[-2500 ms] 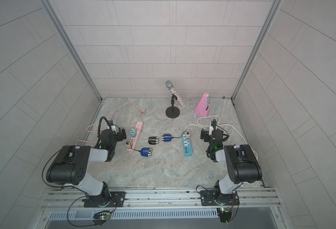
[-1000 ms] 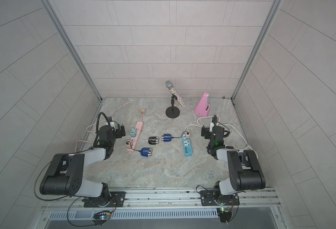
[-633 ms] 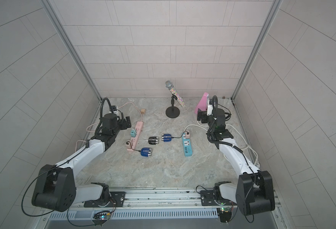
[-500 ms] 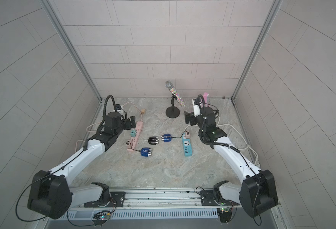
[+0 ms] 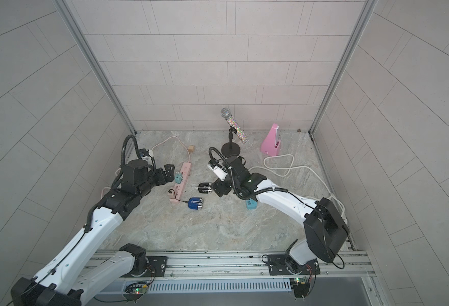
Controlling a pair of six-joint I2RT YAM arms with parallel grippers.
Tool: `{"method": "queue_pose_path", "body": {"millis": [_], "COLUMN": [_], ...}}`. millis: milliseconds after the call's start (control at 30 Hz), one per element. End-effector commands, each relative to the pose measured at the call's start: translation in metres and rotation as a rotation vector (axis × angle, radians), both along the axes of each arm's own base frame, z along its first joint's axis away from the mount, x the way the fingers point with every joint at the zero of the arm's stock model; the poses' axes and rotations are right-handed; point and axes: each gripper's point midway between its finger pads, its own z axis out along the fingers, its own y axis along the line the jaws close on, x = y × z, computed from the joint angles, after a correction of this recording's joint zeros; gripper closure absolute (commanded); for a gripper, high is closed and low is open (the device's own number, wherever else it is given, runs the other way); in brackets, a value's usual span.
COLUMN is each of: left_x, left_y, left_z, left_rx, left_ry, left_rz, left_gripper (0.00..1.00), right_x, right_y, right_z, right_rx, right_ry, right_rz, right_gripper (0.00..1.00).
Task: Unplug the electric shaver
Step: Pick up the electric shaver from the center of the board.
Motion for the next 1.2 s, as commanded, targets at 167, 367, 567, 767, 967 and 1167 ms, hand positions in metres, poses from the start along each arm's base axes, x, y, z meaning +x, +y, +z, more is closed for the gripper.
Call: {"method": "queue_pose_path", "body": {"millis": [167,367,567,767,967,1167], "left_x": [-0.027,-0.037,-0.047,-0.051,-0.051,-0.053], "left_y": [-0.004,0.001,0.005,0.005,0.004,0.006], "left_z": [-0.024,-0.030,-0.019,-0.021,-0.025,-0.025], "left_rx": [-0.079,-0.114,-0.140,-0.147,-0.151,-0.151], "left_ry": [0.111,0.119,0.084,0.087,0.096,0.089], "left_rz": [-0.012,0.026,0.042,0.042,0.037,0.042], "left_gripper": [0.00,0.00,0.00,0.00,0.00,0.00], "right_x": [-0.032,-0.054,-0.070,-0.066,-0.060,-0.059], "right_y": [0.051,0.083,0.103,0.114,0.118,0.119], "right_z": [-0.018,-0.045,-0.071,-0.082,-0.093,-0.102], "right_rx": [-0.072,-0.076,-0.108,-0.109,-0.143,-0.180], "right_ry": [0.038,0.101,0.130,0.139,0.129,0.146], "right_rz": [0.215,0.298,0.358,0.370,0.377,0.395], "right_gripper": [0.16,0.15,0.14,0.14,0.14,0.14]}}
